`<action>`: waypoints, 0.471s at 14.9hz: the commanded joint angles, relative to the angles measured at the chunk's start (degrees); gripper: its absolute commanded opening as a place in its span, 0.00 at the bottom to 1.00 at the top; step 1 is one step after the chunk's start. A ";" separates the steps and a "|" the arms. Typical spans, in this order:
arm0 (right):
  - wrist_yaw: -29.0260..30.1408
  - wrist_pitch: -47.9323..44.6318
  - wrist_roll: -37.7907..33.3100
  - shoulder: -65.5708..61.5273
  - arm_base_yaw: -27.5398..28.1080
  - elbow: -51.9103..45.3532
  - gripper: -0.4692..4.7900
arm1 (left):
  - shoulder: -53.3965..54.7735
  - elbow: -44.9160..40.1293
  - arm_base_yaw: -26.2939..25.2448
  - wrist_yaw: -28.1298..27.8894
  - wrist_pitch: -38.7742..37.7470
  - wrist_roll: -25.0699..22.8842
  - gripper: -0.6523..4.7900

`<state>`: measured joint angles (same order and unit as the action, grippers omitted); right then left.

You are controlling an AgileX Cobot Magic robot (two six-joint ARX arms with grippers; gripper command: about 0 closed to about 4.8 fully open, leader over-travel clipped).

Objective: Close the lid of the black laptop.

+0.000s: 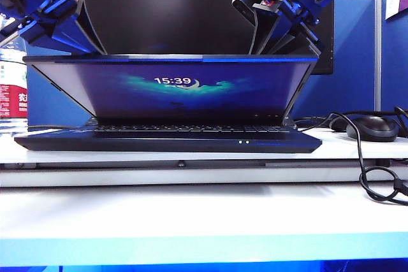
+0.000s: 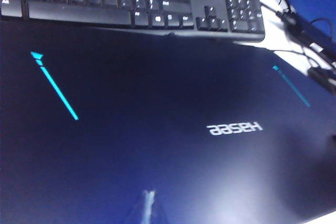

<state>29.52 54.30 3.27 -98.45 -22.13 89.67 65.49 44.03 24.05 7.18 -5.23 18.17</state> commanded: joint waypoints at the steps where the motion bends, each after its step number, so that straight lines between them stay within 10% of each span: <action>1: -0.04 -0.52 -0.09 0.17 -0.11 0.20 0.09 | -0.04 0.11 -0.07 -2.16 -1.57 -0.90 0.11; 7: -0.28 -0.02 -0.09 0.15 -1.05 0.17 0.09 | -0.02 0.02 -0.07 -3.56 -4.44 -1.88 0.11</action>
<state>29.43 54.54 3.27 -98.45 -22.87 89.67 65.47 44.03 24.05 4.10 -8.93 16.49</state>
